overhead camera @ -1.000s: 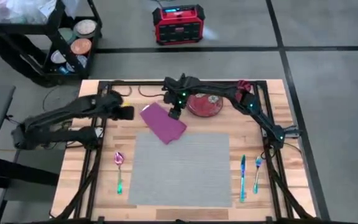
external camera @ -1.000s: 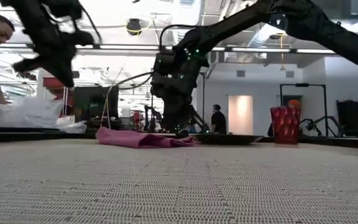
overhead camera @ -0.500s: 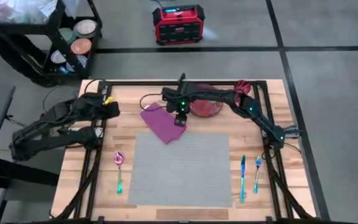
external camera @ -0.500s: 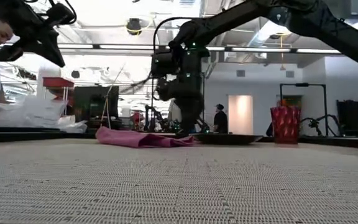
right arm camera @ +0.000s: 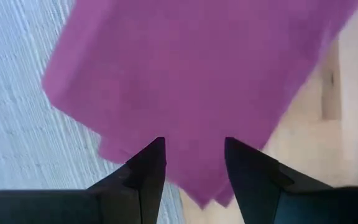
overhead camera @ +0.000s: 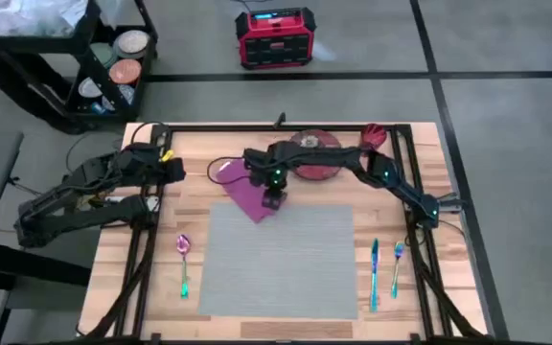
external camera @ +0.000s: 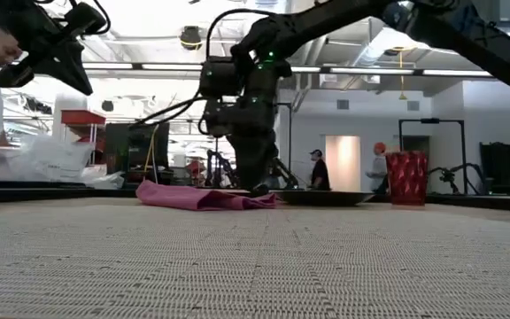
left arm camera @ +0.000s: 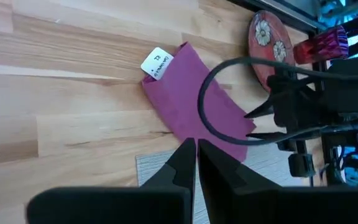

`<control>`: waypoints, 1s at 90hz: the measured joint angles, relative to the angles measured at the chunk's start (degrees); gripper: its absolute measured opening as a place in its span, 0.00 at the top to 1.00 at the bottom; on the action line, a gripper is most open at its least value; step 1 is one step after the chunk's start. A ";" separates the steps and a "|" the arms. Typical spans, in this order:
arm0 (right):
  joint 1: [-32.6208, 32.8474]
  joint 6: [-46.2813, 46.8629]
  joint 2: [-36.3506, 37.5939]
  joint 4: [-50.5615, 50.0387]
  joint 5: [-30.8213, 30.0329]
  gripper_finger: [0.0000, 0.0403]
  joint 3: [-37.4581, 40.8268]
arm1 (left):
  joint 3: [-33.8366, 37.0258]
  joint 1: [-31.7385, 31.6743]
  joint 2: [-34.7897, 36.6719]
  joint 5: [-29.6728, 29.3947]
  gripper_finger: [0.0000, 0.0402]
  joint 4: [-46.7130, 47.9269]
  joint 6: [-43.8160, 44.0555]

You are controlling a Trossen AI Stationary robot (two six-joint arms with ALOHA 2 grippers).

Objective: Set table place
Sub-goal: Put the violet table napkin on the gray table mat

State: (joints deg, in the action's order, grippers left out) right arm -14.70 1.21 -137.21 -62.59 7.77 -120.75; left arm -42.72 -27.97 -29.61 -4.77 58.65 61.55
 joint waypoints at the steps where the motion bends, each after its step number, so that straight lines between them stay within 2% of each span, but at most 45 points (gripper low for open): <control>1: -0.18 0.17 0.00 0.14 0.00 0.63 0.00 | 0.00 0.00 0.00 0.01 1.00 0.00 -0.03; 17: -1.79 1.68 -0.58 0.66 -0.25 0.63 -0.05 | -0.02 0.02 0.00 0.19 1.00 0.00 -0.45; 30: -1.80 4.37 -2.41 1.37 4.44 0.63 -0.02 | -0.02 0.02 0.00 0.21 1.00 0.48 -0.60; 75: -3.08 6.77 -3.29 1.68 7.08 0.63 -1.18 | -0.04 0.02 0.04 0.25 1.00 0.50 -0.91; 90: -2.39 5.97 -3.15 1.10 5.62 0.63 -1.22 | -0.04 0.02 0.04 0.33 1.00 0.42 -0.91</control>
State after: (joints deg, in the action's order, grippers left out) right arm -17.08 7.17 -140.35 -61.49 13.39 -121.97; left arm -42.76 -27.94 -29.56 -4.44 59.07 60.64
